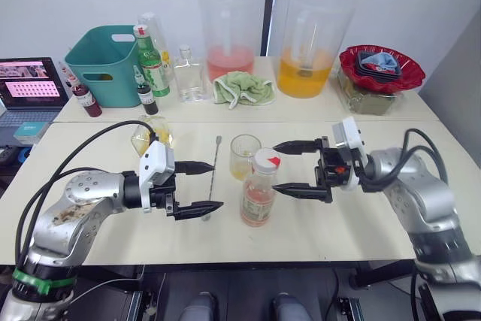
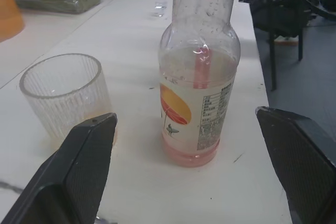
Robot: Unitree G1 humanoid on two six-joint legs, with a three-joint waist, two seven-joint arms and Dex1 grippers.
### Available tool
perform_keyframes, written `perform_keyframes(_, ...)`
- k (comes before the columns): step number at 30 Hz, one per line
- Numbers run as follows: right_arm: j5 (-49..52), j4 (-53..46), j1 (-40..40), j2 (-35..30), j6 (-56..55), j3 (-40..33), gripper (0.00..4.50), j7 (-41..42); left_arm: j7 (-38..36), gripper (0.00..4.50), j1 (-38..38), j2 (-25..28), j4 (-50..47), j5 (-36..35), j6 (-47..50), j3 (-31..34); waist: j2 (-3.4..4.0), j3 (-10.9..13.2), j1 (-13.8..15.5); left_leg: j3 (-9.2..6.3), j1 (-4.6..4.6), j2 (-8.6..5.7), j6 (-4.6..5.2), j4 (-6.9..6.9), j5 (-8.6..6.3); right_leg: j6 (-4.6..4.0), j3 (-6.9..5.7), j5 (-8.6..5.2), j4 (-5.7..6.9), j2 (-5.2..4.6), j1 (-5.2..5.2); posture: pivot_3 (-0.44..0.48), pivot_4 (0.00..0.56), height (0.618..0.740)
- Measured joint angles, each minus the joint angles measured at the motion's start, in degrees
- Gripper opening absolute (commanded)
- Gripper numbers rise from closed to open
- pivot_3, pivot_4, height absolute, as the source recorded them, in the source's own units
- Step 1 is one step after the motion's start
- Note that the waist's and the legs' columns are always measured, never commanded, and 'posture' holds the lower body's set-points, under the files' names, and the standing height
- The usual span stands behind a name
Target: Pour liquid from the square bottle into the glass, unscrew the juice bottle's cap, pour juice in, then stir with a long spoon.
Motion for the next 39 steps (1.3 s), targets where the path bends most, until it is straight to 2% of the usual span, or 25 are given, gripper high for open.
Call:
perform_keyframes(3, -0.29, 5.86, -4.64, 3.56, -0.90, 2.44, 4.49, 5.53, 2.93, 4.50, 3.78, 0.50, -3.92, -1.13, 1.74, 2.68, 0.00, 0.00, -0.13, -0.06, -0.02, -0.01, 0.00, 0.00, -0.01, 0.00, 0.00, 0.00, 0.02, -0.02, -0.01, 0.000, 0.150, 0.740)
perform_keyframes(7, -0.69, 10.03, -6.64, 6.05, -1.03, 3.81, 4.49, 9.08, 6.13, 4.50, 6.54, 0.58, -7.28, -3.31, 3.75, 5.71, 0.00, 0.00, 0.77, -0.07, -0.03, -0.08, 0.00, 0.02, -0.01, 0.00, -0.01, 0.00, 0.02, -0.11, 0.00, 0.000, 0.150, 0.740)
perform_keyframes(10, -1.15, 11.49, -7.14, 6.94, -0.97, 4.14, 3.74, 10.32, 7.47, 4.50, 8.14, 0.96, -9.01, -4.91, 4.46, 7.10, 0.00, 0.00, 1.28, -0.07, -0.02, -0.08, -0.01, 0.02, -0.01, 0.00, -0.02, 0.00, 0.01, -0.12, 0.00, 0.000, 0.150, 0.740)
perform_keyframes(16, -1.53, 11.34, -7.05, 7.62, -0.42, 4.55, 1.72, 10.48, 8.73, 4.50, 8.84, 1.42, -9.60, -5.34, 4.85, 7.40, 0.01, 0.00, 1.26, -0.05, -0.02, -0.09, -0.01, 0.02, -0.01, 0.00, -0.01, 0.00, 0.04, -0.12, -0.03, 0.000, 0.150, 0.740)
perform_keyframes(17, -1.53, 10.89, -6.75, 7.58, -0.16, 4.49, 1.53, 10.31, 8.75, 4.50, 8.78, 1.43, -9.60, -5.35, 4.85, 7.38, 0.01, 0.00, 1.26, -0.06, -0.02, -0.09, -0.01, 0.01, -0.01, -0.01, -0.02, 0.00, 0.04, -0.11, -0.03, 0.000, 0.150, 0.740)
perform_keyframes(22, -1.45, 4.83, -2.88, 7.07, 1.61, 2.66, 1.53, 5.69, 7.92, 4.50, 5.59, 1.21, -8.31, -5.27, 4.28, 5.09, 0.00, 0.00, 1.46, -0.07, -0.02, -0.10, -0.02, 0.01, -0.01, 0.00, -0.03, 0.00, 0.04, -0.11, -0.02, 0.000, 0.150, 0.740)
perform_keyframes(33, 1.74, -24.07, 14.74, 8.80, 14.61, -4.10, 1.53, -24.96, 0.77, 4.50, -3.11, -0.96, 3.00, -2.68, -0.92, -3.55, 0.00, 0.00, 1.36, -0.06, -0.05, -0.11, -0.01, 0.00, -0.01, 0.00, 0.00, 0.00, 0.07, -0.11, -0.07, 0.000, 0.150, 0.740)
perform_keyframes(39, 0.12, -30.27, 19.03, 9.07, 13.59, -2.20, 1.53, -30.20, -2.23, 4.50, -5.83, -1.30, 6.70, -0.93, -3.04, -5.68, 0.00, 0.00, 1.25, -0.04, -0.03, -0.11, -0.01, 0.00, -0.01, 0.00, -0.02, 0.00, 0.05, -0.09, -0.03, 0.000, 0.150, 0.740)
